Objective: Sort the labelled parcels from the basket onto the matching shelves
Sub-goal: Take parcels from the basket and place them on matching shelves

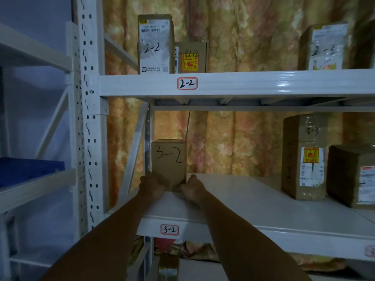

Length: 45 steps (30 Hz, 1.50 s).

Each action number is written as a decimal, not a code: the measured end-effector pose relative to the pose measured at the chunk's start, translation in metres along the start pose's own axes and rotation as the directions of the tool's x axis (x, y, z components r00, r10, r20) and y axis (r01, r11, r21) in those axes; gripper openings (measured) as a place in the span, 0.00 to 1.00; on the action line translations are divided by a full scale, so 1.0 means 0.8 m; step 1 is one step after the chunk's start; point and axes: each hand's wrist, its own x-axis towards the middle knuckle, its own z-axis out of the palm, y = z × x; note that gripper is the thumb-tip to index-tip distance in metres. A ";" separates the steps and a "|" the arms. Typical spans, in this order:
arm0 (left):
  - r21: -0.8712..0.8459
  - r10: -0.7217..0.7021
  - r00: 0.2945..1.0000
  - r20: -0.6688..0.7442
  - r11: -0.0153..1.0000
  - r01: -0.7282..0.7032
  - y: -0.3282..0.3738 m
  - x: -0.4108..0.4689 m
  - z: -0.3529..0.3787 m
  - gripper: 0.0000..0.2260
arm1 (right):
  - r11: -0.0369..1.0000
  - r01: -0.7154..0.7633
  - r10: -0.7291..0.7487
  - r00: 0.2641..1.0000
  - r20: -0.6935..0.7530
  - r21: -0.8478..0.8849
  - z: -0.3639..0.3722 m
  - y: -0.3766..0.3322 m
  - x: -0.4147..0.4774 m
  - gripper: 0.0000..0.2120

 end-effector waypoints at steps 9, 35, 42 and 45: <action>0.253 0.023 1.000 0.009 0.967 -0.025 0.015 -0.086 -0.013 0.31 | 0.919 0.108 -0.095 0.994 0.053 -0.379 -0.036 0.020 -0.079 0.31; 0.635 0.340 0.872 0.351 0.598 -0.489 0.272 -0.590 0.058 0.29 | 0.673 -0.064 -0.161 0.960 -0.231 -0.737 -0.292 0.173 -0.567 0.31; 0.585 0.404 0.831 0.382 0.590 -0.556 0.289 -0.701 0.049 0.29 | 0.707 -0.144 -0.108 0.945 -0.308 -0.692 -0.312 0.186 -0.693 0.32; 0.554 0.412 0.818 0.402 0.602 -0.575 0.294 -0.748 0.036 0.29 | 0.713 -0.163 -0.077 0.948 -0.307 -0.682 -0.305 0.193 -0.746 0.32</action>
